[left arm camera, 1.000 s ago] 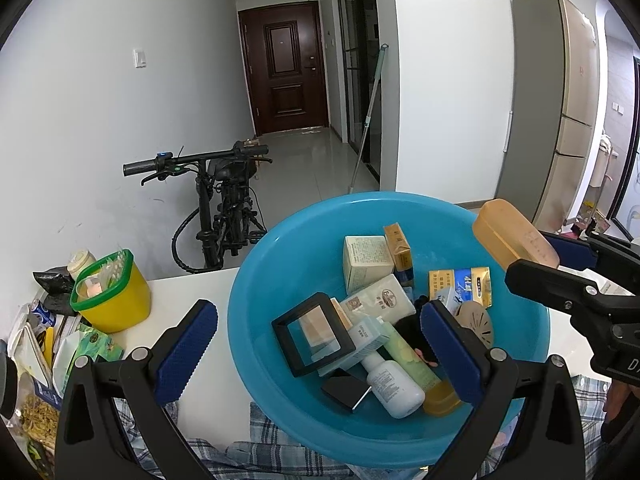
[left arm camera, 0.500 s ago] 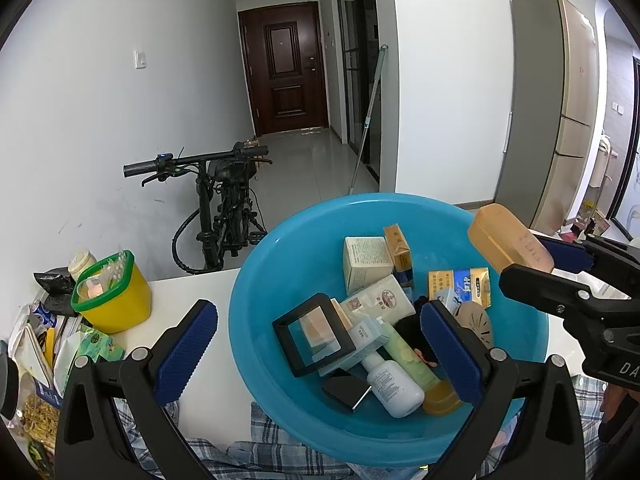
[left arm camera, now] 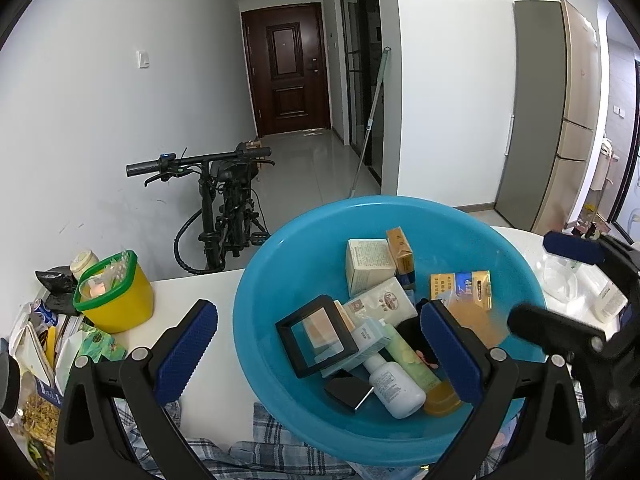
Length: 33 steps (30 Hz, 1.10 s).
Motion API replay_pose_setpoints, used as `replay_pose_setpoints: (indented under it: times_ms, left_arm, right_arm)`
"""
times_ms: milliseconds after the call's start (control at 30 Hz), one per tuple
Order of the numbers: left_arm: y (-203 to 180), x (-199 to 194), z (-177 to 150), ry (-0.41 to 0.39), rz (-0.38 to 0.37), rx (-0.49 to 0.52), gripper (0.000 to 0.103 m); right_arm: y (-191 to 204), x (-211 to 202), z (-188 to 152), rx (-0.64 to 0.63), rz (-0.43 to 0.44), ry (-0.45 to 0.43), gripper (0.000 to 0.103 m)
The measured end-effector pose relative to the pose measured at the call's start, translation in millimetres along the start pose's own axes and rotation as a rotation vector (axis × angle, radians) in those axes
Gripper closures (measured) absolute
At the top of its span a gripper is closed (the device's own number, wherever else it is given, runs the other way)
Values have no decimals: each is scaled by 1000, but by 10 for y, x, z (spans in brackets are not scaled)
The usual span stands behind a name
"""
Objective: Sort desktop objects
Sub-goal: 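Lower the orange soap case into the basin and open the right tool, then withdraw both tools from the basin back over the plaid shirt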
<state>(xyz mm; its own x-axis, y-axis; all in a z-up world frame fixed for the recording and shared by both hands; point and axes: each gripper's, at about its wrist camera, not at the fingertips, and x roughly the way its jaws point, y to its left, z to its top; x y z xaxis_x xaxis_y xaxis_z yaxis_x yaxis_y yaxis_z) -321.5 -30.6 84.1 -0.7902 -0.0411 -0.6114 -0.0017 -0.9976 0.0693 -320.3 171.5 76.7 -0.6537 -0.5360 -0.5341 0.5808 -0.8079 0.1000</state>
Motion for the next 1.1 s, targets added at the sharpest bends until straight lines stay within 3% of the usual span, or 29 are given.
replay_pose_setpoints:
  times_ms: [1100]
  left_arm:
    - [-82, -8, -10, -1, 5, 14, 0]
  right_arm:
    - [-6, 33, -3, 4, -10, 39, 0]
